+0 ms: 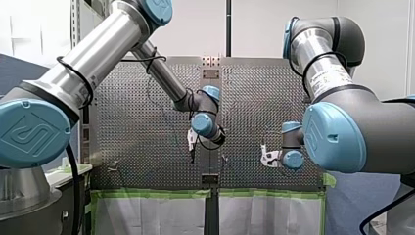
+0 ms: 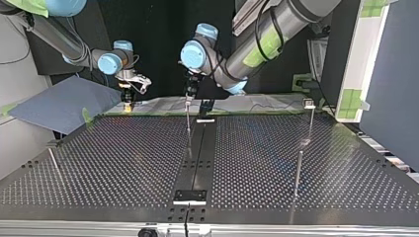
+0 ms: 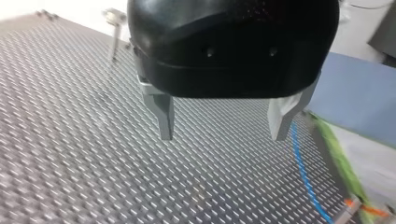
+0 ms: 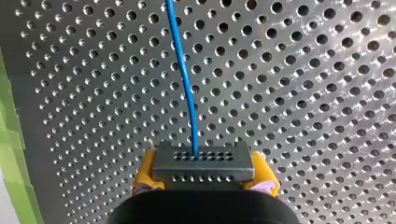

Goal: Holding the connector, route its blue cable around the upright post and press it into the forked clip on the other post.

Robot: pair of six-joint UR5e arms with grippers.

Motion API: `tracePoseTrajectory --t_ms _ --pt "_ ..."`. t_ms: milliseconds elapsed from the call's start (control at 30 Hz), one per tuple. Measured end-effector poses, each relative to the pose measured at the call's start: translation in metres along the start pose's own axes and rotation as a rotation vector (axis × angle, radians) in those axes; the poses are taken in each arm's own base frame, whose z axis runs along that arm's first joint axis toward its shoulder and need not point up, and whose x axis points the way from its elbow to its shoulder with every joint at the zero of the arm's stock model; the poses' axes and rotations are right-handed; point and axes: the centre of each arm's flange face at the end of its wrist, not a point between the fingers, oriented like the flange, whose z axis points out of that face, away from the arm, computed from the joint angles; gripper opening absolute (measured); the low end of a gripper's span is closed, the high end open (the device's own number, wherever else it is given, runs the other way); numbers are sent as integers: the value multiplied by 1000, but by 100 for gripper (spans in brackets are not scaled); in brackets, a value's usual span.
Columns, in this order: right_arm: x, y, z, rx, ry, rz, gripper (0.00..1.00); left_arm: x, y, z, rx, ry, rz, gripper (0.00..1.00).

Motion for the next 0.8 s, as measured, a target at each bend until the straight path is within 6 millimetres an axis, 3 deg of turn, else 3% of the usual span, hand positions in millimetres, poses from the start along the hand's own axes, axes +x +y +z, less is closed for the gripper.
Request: tracePoseTrajectory --t_ms 800 --pt "-1 -3 -1 7 -8 1 0 -59 10 -82 43 -243 -82 100"
